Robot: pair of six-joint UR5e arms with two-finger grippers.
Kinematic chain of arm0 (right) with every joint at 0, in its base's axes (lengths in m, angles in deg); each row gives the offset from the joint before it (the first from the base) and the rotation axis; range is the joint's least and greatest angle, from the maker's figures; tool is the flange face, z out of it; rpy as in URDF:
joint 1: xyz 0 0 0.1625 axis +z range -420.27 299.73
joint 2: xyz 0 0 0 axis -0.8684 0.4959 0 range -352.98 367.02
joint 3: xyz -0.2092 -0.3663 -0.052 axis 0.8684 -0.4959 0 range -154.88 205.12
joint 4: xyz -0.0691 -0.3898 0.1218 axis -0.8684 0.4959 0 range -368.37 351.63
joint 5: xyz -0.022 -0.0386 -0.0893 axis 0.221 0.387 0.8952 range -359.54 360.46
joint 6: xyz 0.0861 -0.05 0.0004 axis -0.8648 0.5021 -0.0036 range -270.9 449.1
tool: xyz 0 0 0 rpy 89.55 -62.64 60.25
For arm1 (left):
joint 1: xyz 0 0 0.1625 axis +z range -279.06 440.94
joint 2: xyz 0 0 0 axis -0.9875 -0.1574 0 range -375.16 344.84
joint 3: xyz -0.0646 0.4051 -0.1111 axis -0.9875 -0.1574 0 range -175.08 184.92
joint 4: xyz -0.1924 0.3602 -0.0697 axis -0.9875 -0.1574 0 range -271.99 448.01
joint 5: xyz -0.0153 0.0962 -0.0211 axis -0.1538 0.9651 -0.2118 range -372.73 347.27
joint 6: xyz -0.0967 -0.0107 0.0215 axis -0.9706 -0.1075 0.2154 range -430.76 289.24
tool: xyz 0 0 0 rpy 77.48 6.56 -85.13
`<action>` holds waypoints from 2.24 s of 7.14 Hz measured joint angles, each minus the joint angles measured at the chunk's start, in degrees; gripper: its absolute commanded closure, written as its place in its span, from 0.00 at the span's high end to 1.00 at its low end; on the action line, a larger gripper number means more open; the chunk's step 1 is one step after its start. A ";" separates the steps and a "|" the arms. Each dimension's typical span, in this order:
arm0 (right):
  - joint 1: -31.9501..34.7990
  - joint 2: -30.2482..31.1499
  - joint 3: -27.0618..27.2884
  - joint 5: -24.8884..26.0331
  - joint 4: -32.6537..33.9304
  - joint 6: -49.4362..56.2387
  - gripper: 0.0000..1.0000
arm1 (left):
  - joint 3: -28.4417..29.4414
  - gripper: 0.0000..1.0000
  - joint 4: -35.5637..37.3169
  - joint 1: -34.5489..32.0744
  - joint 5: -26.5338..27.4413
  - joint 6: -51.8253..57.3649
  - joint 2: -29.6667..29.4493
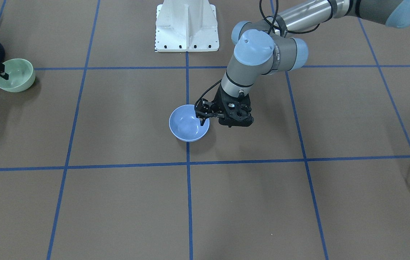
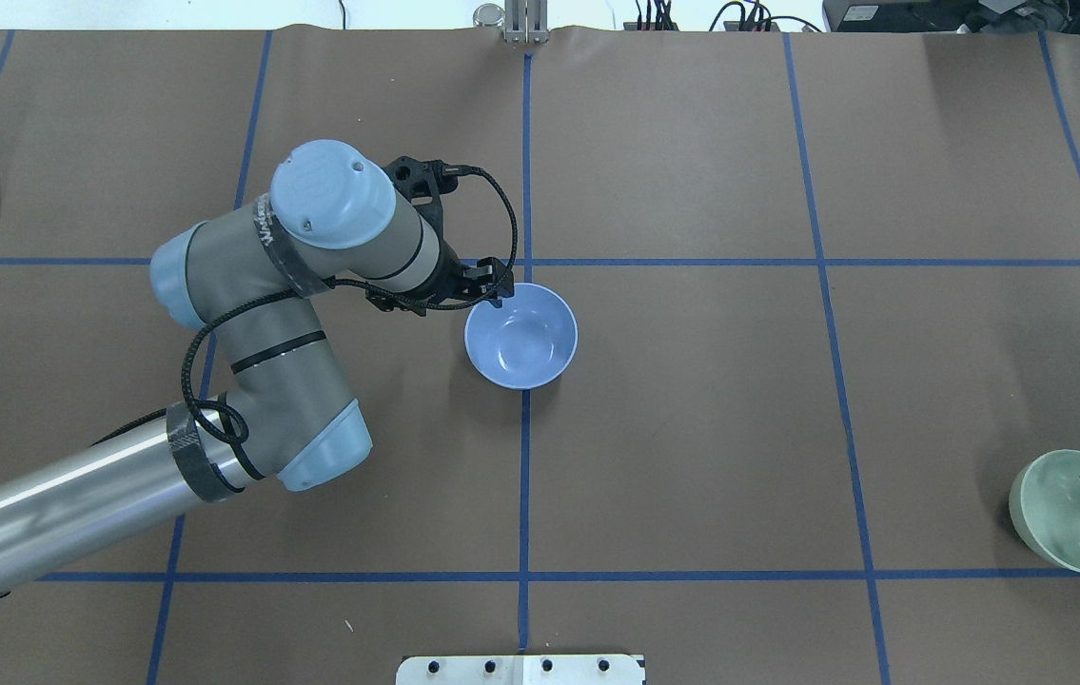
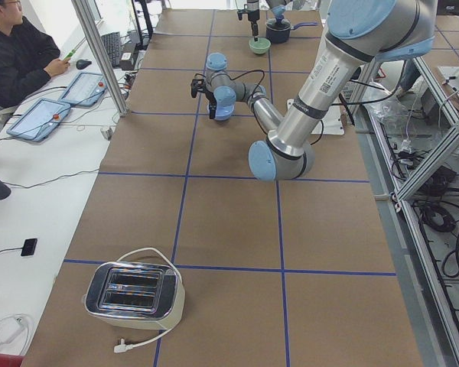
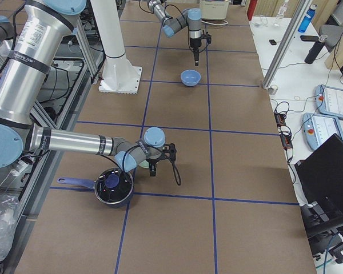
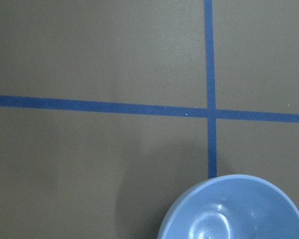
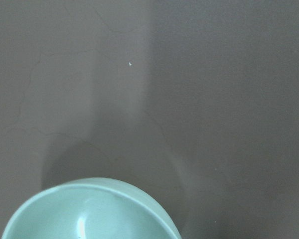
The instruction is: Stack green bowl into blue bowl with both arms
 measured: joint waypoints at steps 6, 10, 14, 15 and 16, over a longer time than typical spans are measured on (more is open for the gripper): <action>-1.72 -0.07 -3.86 -0.10 -6.29 -2.91 0.44 | -5.80 0.97 0.26 -15.59 -14.47 14.64 10.23; -1.93 -0.22 -3.90 -0.19 -6.44 -2.98 0.00 | -8.79 0.97 -0.25 -22.59 -16.11 28.53 21.26; -1.19 -1.33 -1.90 -0.65 -6.10 -3.18 0.00 | -9.11 0.97 -8.12 -26.69 -16.09 36.76 32.87; 0.44 -2.64 -0.72 -1.39 -5.76 -3.49 0.00 | -9.08 0.97 -10.65 -27.45 -16.12 37.15 35.33; 2.46 -5.25 0.26 -2.20 -4.60 -4.68 0.00 | -8.87 0.97 -11.98 -28.75 -16.55 38.47 36.97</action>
